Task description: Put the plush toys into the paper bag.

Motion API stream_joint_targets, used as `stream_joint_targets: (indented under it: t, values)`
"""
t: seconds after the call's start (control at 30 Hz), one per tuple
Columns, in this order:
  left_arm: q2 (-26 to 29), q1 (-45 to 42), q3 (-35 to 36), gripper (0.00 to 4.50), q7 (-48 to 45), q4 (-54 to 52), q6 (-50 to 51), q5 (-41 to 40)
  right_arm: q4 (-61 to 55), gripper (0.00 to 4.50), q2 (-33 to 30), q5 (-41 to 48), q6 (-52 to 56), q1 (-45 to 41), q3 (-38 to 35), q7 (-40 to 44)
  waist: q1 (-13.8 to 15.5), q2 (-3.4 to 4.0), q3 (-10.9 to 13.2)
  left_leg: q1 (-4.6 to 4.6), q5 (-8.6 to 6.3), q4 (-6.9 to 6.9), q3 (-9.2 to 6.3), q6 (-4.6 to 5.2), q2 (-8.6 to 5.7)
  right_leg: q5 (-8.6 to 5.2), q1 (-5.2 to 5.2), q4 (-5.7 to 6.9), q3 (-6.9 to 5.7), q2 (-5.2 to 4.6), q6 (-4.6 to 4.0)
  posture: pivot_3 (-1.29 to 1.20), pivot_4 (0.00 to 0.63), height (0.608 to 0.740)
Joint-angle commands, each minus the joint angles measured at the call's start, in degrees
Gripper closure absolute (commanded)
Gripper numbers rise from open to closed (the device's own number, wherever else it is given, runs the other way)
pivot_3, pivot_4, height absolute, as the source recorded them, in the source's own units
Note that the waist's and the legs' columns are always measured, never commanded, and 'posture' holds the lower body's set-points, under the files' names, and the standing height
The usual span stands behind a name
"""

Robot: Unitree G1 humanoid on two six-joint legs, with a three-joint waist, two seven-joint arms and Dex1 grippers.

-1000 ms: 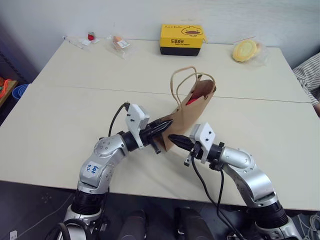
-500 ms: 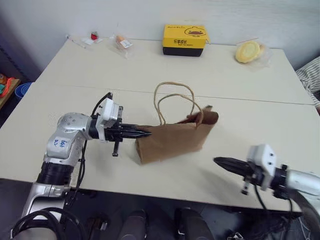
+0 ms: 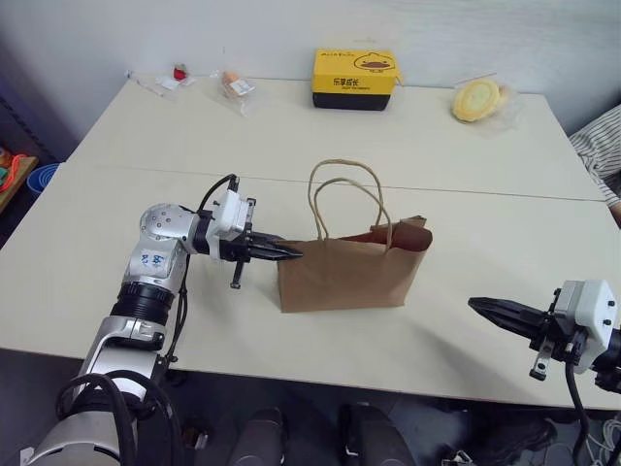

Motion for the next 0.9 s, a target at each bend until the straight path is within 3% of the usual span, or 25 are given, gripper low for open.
stream_joint_targets:
  t: [0.03,0.13,0.43,0.47,0.5,0.7,0.9]
  values:
    - [1.01,-0.97,0.89,4.06,-2.43,-1.20,1.56,-0.42,-0.48,4.50,0.34,2.74,0.92,-0.81,-0.25,-0.61,-0.03,0.00,0.00,0.00,0.00,0.00,0.01,0.00,0.00,0.00,-0.01,0.00,0.01,0.00,0.00,0.00,0.150,0.740]
    - [4.11,2.20,2.42,3.27,-1.68,-8.25,5.42,-2.35,-0.96,3.90,1.02,5.44,2.84,-3.47,-0.19,-2.84,-0.46,-0.01,0.01,-0.01,0.00,0.00,0.00,-0.01,0.03,0.00,-0.02,0.07,0.03,0.02,0.00,0.00,0.150,0.740]
    - [10.99,15.74,10.40,0.30,10.40,-21.23,11.33,-2.02,2.88,0.66,-0.91,3.86,-0.64,-8.09,0.92,0.28,-0.73,0.01,-0.01,0.04,0.01,-0.03,-0.02,-0.03,0.05,0.00,-0.01,0.00,0.11,-0.01,0.00,0.00,0.150,0.740]
    - [11.90,17.94,11.68,0.01,12.12,-22.64,12.02,-1.84,4.25,0.29,-1.15,3.51,-1.64,-9.66,1.55,1.14,-0.73,0.01,-0.01,0.04,0.01,-0.03,-0.02,-0.02,0.05,0.00,-0.01,0.00,0.11,-0.01,0.00,0.00,0.150,0.740]
    - [12.84,20.28,12.87,0.00,13.77,-24.30,13.03,-1.90,5.63,0.04,-1.47,3.29,-2.23,-11.03,2.17,2.07,-0.91,0.01,-0.01,0.08,0.01,-0.04,-0.02,-0.02,0.05,0.00,0.00,0.00,0.12,-0.01,0.00,0.00,0.150,0.740]
    - [17.02,33.44,20.13,0.00,19.92,-33.90,16.19,-3.29,15.23,0.04,-4.45,1.53,-6.27,-17.69,4.74,8.90,-1.35,0.02,0.00,0.17,0.00,-0.21,0.02,-0.01,0.08,-0.01,0.02,-0.06,0.19,-0.04,-0.02,0.00,0.150,0.740]
    - [18.07,40.23,23.72,0.00,22.68,-39.78,17.34,-3.60,24.85,0.04,-5.23,-0.80,-10.34,-22.82,7.67,12.86,-1.28,0.02,0.00,0.26,-0.03,-0.23,0.02,0.03,0.07,-0.01,0.15,-0.13,0.19,-0.12,-0.02,0.00,0.150,0.740]
